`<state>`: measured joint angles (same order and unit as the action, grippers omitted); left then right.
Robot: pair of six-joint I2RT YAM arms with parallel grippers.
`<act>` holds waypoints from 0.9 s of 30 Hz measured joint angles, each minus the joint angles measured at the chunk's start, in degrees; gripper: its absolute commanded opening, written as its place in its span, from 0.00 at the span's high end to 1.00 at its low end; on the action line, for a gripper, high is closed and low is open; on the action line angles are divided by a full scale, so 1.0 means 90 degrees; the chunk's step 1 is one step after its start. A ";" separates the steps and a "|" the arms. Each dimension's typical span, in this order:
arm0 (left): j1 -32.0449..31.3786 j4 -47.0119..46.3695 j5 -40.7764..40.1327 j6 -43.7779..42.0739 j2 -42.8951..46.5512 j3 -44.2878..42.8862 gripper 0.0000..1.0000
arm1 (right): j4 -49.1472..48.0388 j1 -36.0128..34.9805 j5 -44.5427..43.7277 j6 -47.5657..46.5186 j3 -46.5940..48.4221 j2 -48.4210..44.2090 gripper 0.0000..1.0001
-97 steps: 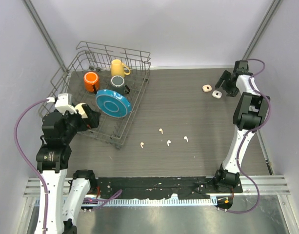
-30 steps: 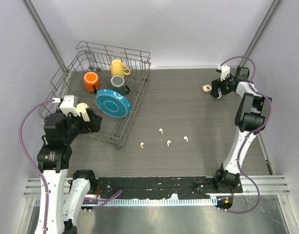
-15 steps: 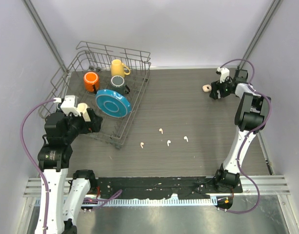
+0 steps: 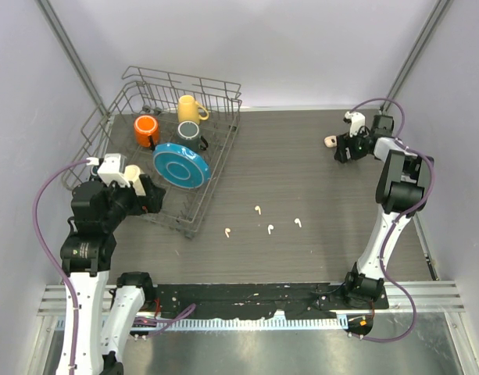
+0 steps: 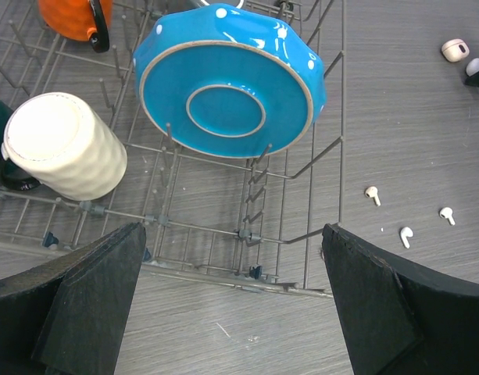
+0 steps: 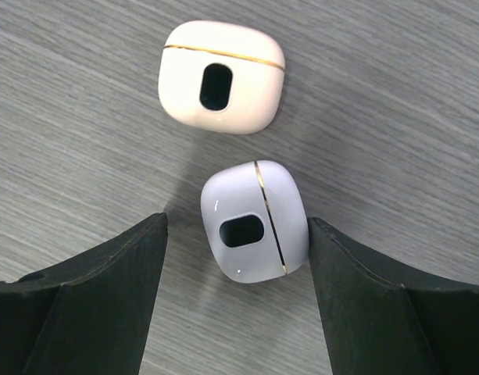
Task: Insert the wireless bluetooth earbuds into the charging case
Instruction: Pick up the charging case at the center of the board.
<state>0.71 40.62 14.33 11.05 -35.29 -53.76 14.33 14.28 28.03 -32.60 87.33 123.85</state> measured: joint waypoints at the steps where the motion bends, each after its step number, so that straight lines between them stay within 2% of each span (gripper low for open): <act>1: 0.0000 0.0000 0.0012 0.0000 0.0012 0.0000 0.00 | 0.0002 -0.0019 -0.0032 0.0007 -0.0046 -0.0032 0.24; 11: 0.0000 0.0005 0.0090 0.0000 0.0036 0.0000 0.00 | 0.0022 -0.0158 -0.0435 0.0121 -0.0253 -0.0211 0.28; 24: 0.0000 0.0015 0.0100 0.0000 0.0036 0.0000 0.00 | -0.0041 -0.0204 -0.0891 0.0291 -0.0175 -0.0189 0.43; 27: 0.0000 0.0017 0.0100 0.0000 0.0036 0.0000 0.00 | -0.0058 -0.0214 -0.0882 0.0287 -0.0177 -0.0189 0.43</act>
<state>0.71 40.77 15.22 11.05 -34.96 -53.76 13.80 12.36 20.10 -30.02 85.73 122.15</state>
